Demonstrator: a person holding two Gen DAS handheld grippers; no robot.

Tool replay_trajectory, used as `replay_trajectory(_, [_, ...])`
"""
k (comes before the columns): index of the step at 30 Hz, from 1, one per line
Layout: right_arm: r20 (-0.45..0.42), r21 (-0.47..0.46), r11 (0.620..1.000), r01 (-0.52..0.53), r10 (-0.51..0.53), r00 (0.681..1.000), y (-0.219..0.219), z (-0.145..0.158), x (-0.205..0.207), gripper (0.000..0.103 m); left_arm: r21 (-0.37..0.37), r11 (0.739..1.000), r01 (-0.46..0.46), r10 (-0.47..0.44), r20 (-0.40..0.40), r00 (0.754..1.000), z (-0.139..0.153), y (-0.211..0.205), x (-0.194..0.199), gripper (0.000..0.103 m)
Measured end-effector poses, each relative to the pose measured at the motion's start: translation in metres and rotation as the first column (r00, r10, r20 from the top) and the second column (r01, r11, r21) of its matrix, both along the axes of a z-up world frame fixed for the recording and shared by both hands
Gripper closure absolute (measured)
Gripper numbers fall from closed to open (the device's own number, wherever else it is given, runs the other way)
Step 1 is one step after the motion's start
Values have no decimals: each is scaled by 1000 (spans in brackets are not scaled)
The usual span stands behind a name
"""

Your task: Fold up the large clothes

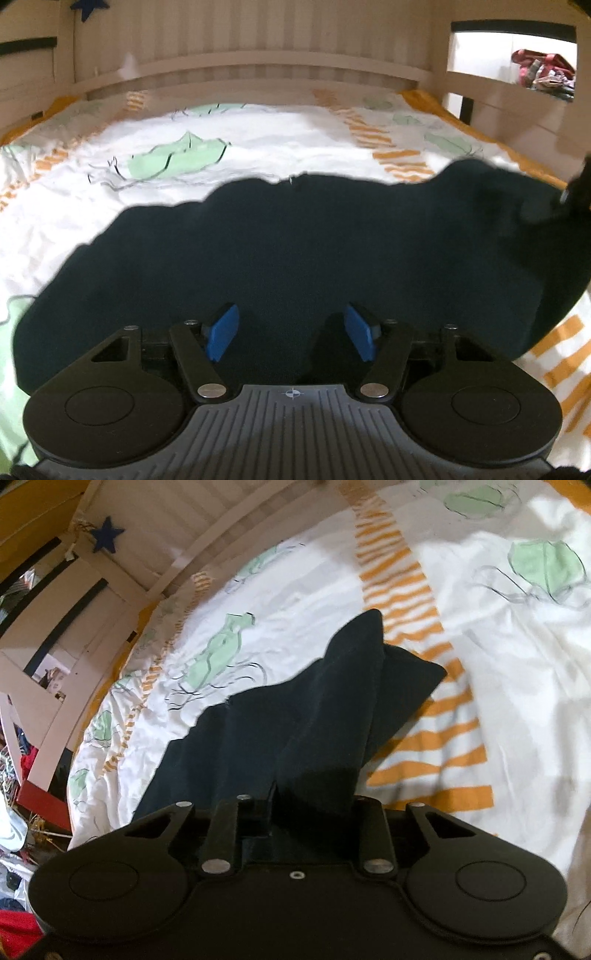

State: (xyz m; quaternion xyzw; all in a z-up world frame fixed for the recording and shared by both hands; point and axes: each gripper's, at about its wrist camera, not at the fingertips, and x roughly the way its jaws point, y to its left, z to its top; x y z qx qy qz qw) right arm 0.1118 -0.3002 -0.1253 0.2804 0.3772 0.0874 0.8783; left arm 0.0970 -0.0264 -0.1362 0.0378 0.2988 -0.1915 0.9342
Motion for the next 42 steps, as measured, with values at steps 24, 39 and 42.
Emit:
replay_trajectory(24, [42,-65,926,-373,376,926,195,30,79,70,-143,968,-205,204,-19,979,29,107,-16,46])
replay_trajectory(39, [29,-76,856,-512,515,857,270,-24,95,40,-299,854,-426,436,-34,899,49,183,-25,46])
replay_trajectory(42, [63,-7,855,-518,518,853,254,-12,92,33,-305,854,-421,439,-9,898,56,188,-34,46])
